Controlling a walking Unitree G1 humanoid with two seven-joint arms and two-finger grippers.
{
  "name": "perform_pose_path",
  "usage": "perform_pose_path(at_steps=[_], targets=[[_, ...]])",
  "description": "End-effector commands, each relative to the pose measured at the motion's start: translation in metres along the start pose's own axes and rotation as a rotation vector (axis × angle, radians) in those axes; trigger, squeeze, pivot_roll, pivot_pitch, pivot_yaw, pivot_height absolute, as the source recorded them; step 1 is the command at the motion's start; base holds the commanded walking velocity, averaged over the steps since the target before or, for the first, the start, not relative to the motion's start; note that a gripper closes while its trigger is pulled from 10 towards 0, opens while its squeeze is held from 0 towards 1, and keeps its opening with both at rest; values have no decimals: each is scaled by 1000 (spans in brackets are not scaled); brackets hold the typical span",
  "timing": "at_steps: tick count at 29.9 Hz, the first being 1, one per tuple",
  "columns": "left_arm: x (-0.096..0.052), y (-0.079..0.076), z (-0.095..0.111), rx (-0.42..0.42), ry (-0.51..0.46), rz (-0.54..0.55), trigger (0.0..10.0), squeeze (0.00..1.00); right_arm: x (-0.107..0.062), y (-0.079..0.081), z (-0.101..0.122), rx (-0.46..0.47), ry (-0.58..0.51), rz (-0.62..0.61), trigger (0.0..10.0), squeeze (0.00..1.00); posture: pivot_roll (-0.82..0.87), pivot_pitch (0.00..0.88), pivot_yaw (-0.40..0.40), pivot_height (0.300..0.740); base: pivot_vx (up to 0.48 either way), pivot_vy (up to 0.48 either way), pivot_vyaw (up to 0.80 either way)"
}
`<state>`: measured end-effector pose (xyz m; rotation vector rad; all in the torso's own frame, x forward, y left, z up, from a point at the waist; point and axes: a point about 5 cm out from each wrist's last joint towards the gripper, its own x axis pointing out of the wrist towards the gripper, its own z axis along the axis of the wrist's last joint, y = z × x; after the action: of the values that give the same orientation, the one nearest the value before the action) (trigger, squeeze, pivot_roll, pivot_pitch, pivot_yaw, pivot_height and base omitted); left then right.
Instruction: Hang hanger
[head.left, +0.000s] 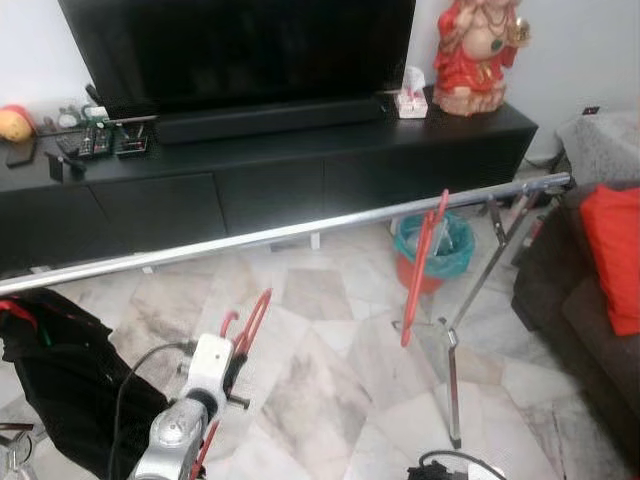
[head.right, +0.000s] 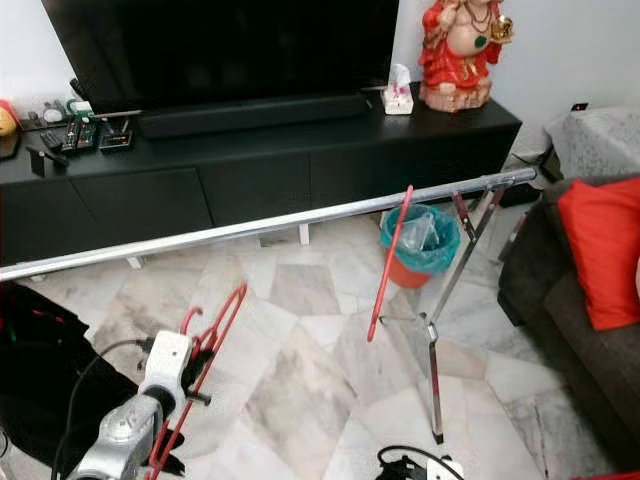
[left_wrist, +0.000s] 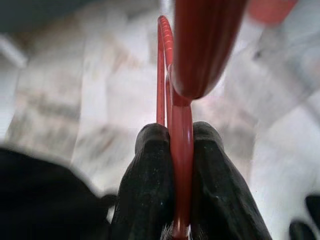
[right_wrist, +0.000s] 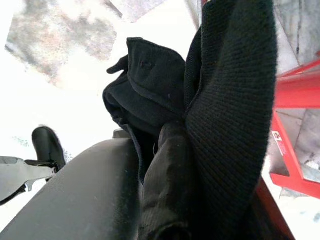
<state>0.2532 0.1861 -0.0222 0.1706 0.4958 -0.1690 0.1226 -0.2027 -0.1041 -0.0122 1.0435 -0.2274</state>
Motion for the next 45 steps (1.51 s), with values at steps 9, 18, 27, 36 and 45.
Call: perform_pose_path(at_steps=[9, 18, 27, 36, 45], targets=[[-13, -5, -44, -49, 200, 39, 10000, 0, 0, -1, -1, 10, -6, -6, 10000, 0, -9, 0, 11, 740, -27, 0, 0], [-13, -3, -46, -55, 211, 53, 10000, 0, 0, -1, 0, 9, -6, -7, 10000, 0, -6, 0, 11, 740, -80, 0, 0], [-11, -3, -44, -52, 205, 46, 10000, 0, 0, 0, -1, 10, -7, -12, 10000, 0, -8, 1, 14, 740, 0, 0, 0], [-12, -5, -45, -62, 203, 41, 10000, 0, 0, 0, -1, 13, -7, -13, 10000, 0, -7, 4, 15, 740, 0, 0, 0], [-12, -7, -45, -64, 204, 33, 10000, 0, 0, 0, -1, 13, -7, -13, 10000, 0, -9, 3, 16, 740, -228, 0, 0]])
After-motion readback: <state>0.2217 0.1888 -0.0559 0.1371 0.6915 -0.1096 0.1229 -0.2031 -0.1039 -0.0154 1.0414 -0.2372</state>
